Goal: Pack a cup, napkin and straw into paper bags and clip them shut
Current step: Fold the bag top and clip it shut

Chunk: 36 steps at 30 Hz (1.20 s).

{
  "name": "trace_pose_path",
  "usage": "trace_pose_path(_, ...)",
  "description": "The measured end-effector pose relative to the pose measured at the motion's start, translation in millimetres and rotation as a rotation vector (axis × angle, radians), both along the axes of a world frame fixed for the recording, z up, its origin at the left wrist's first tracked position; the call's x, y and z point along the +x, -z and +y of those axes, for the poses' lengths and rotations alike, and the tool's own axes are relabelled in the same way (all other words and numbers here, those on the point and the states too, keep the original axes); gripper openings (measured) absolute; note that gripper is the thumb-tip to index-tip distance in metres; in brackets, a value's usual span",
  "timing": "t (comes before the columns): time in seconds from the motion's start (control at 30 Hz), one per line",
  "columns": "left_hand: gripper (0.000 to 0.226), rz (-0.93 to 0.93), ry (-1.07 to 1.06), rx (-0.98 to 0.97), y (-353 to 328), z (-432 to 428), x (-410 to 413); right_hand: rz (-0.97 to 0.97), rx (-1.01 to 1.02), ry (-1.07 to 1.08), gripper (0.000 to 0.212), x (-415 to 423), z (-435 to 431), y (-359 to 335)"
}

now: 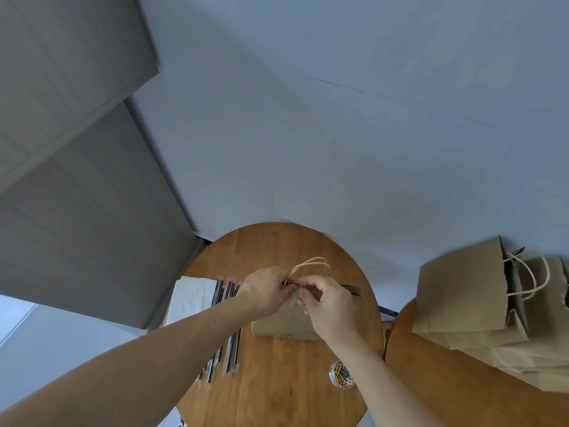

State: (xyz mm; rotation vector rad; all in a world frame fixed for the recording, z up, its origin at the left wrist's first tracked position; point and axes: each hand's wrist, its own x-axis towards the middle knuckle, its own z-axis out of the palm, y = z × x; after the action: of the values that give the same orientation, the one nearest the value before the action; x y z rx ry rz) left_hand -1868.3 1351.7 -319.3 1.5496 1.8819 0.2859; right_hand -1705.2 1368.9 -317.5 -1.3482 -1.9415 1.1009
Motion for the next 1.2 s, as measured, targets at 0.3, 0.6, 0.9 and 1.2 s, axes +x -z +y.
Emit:
trace_pose_path(0.3,0.021,-0.042,-0.016,0.05,2.0,-1.5,-1.1,-0.102,0.089,-0.045,0.012,6.5,13.2,-1.5)
trace_pose_path(0.6,0.019,-0.049,0.028,0.075,0.9,4.5,-2.2,-0.105,0.215,-0.059,0.01,4.7,23.5,2.5)
trace_pose_path(0.9,0.018,-0.019,0.091,0.17,4.1,8.5,-2.1,-0.193,0.226,-0.132,0.01,5.0,33.7,10.0)
trace_pose_path(1.2,0.016,-0.076,0.01,0.225,10.7,2.8,-1.1,-0.353,0.265,-0.174,0.012,6.6,30.5,14.5)
